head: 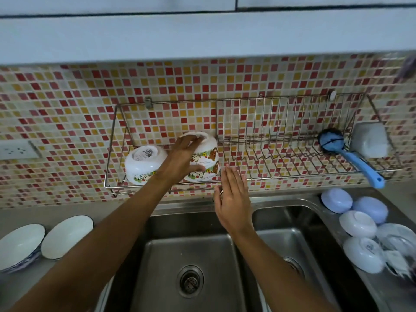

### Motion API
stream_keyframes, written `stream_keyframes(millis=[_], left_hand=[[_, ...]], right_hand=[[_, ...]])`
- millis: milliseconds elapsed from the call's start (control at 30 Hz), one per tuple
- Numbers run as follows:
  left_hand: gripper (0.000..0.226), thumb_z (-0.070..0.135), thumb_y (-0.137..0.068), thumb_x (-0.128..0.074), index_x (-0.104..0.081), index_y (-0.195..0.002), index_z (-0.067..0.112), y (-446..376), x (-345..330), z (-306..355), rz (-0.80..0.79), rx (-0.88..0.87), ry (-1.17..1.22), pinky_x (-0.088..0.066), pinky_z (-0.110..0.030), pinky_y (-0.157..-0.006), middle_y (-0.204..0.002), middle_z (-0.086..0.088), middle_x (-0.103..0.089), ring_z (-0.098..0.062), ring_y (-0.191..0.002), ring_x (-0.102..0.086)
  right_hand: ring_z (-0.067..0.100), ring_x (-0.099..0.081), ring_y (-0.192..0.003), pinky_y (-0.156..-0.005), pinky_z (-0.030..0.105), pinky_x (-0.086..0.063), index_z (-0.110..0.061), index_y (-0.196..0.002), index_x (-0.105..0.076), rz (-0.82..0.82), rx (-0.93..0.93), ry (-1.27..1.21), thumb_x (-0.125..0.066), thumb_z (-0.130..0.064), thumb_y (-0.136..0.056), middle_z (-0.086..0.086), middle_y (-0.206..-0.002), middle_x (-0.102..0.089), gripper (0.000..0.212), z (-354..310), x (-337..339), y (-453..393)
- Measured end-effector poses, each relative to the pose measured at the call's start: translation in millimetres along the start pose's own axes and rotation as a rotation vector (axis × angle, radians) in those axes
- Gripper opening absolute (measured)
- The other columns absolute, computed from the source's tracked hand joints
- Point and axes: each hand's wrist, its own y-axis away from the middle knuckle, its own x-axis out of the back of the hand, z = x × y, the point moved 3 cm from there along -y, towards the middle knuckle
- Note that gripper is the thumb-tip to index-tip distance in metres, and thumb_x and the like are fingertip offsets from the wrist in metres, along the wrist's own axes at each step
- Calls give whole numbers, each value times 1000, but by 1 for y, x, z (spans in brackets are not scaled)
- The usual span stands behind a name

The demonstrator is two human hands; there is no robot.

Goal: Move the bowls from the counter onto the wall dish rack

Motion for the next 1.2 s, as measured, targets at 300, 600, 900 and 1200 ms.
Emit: stream_keyframes(millis=[300, 600, 900, 1200], left_hand=[[94, 43, -62, -82, -39, -140, 13, 1, -13, -6, -49, 22, 16, -39, -50, -106, -140, -11, -41, -33, -129, -38], [93, 40, -66, -81, -35, -143, 17, 14, -10, -6, -71, 22, 26, -33, -46, -112, -148, -9, -36, -30, -135, -32], [70, 32, -75, -76, -45, -135, 12, 102, 38, -26, 235, 145, 87, -37, -44, -107, -138, -15, -49, -32, -128, -43], [61, 40, -86, -62, -44, -137, 13, 302, 107, -138, 348, 708, 43, -37, -41, -105, -141, -17, -43, -32, -129, -41]], right_hand=[[23, -37, -139, -117, 44, -24, -4, -139, -46, 2, 4, -17, -38, -31, -97, 11, -146, -45, 51, -1, 2, 0], [22, -39, -138, -119, 38, -18, -4, -139, -47, -43, -34, 7, -34, -34, -98, 11, -145, -47, 52, -6, 7, -3], [27, -7, -148, -118, 44, 3, -6, -148, -27, -233, 54, 52, -23, -46, -97, 13, -158, -20, 65, -76, 10, 18], [39, -10, -146, -116, 50, -4, -13, -144, -40, -580, 385, -161, -46, -41, -95, 17, -156, -26, 57, -276, -64, 100]])
